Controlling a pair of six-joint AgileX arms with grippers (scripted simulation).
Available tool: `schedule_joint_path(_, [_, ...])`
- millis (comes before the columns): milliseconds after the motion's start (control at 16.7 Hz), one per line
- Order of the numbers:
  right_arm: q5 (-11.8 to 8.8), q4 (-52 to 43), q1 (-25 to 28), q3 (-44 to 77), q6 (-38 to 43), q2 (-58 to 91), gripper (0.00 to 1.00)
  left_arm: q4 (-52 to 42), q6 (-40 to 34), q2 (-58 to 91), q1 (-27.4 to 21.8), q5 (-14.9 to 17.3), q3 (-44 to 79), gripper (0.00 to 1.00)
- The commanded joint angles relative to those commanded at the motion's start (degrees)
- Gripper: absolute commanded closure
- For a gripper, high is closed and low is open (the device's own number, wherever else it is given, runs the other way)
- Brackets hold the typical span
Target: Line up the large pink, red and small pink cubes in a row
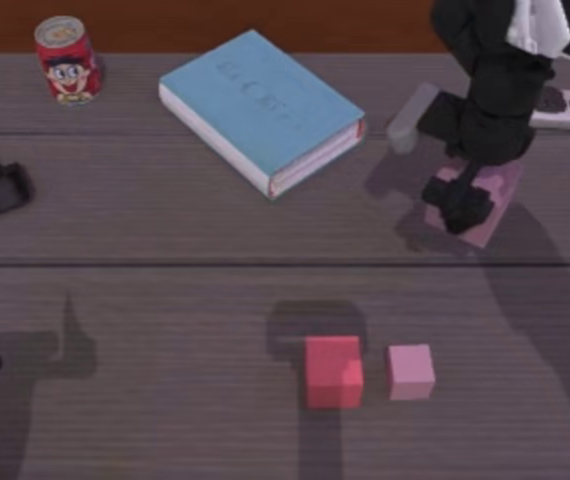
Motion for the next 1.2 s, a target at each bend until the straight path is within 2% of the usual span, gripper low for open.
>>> schedule_joint_path(180, [0.0, -2.3, 8.3, 4.2, 1.0, 1.9, 1.0, 0.0, 0.0, 0.0, 0.0, 0.0, 0.0, 0.0])
schedule_joint_path(540, [0.0, -8.0, 29.3, 13.7, 3.4, 6.2, 1.0, 0.0, 0.0, 0.0, 0.0, 0.0, 0.0, 0.0])
schedule_joint_path(660, [0.0, -9.1, 34.0, 15.9, 4.0, 6.9, 1.0, 0.0, 0.0, 0.0, 0.0, 0.0, 0.0, 0.0])
schedule_joint_path(780, [0.1, -9.7, 36.3, 17.0, 4.3, 7.2, 1.0, 0.0, 0.0, 0.0, 0.0, 0.0, 0.0, 0.0])
schedule_joint_path(1200, [0.0, -7.3, 36.4, 14.7, 4.4, 7.1, 1.0, 0.0, 0.0, 0.0, 0.0, 0.0, 0.0, 0.0])
